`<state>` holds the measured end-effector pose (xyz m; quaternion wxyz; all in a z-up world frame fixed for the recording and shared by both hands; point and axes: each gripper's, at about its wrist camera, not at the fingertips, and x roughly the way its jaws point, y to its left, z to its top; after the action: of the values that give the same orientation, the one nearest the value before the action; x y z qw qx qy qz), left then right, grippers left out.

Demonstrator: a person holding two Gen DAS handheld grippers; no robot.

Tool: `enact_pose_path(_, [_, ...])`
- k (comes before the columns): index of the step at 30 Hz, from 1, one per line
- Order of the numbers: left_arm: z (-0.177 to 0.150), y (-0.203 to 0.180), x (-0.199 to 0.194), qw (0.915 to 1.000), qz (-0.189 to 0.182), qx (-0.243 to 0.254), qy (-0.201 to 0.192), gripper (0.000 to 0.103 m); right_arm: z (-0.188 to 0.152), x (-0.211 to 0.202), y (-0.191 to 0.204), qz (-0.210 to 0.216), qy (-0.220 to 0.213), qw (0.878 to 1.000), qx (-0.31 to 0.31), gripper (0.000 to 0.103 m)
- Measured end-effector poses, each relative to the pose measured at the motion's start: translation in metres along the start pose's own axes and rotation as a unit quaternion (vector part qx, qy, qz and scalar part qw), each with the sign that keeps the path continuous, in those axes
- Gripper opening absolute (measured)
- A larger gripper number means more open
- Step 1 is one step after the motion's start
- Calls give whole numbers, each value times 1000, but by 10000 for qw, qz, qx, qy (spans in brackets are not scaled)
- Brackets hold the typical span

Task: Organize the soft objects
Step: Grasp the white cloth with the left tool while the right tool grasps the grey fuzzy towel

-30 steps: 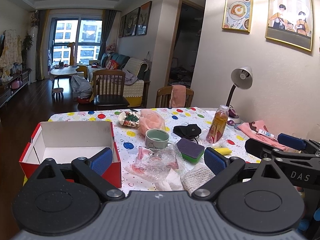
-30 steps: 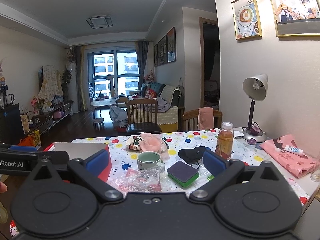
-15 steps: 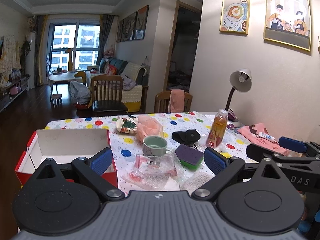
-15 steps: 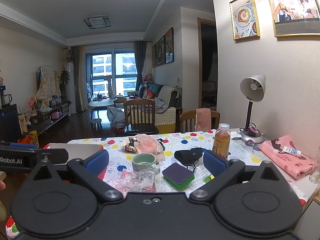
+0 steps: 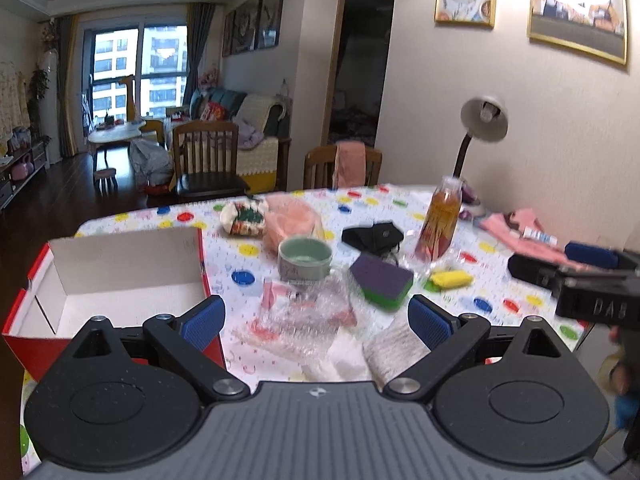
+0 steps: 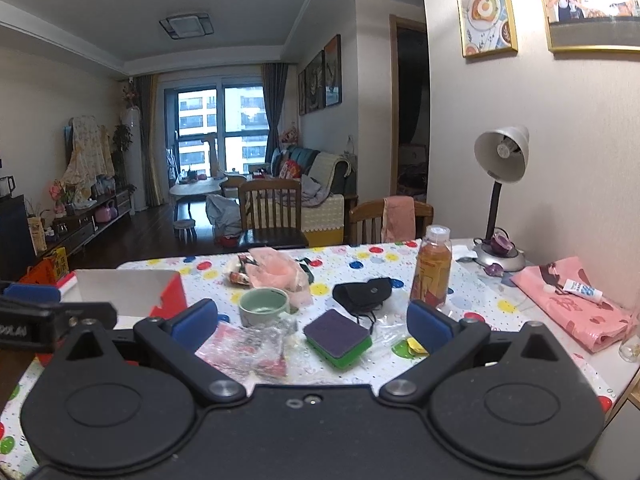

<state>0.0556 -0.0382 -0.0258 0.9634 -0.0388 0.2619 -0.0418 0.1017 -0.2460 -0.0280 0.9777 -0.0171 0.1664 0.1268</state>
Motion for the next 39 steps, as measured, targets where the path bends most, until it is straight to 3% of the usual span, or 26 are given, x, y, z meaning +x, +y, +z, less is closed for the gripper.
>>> enact_pose_path(9, [-29,-12,47,9958,-331,294,798,99,-18,53,-36,-63,600,9981,-111,101])
enact_pose_path(18, [-71,-27,99,9807,-586,734,1714,99,-52,112,-34,695,1412,9862,-519,101])
enact_pose_path(25, [-88,-44,124,9758,-324,1161,1824,99,-68,143,-22,1247,1842,9697,-1010,101])
enact_pose_path(39, [-102,-51,162,9733,-32,1096,2016,99,-101,193,1,1591,2469,9437,-1525,101])
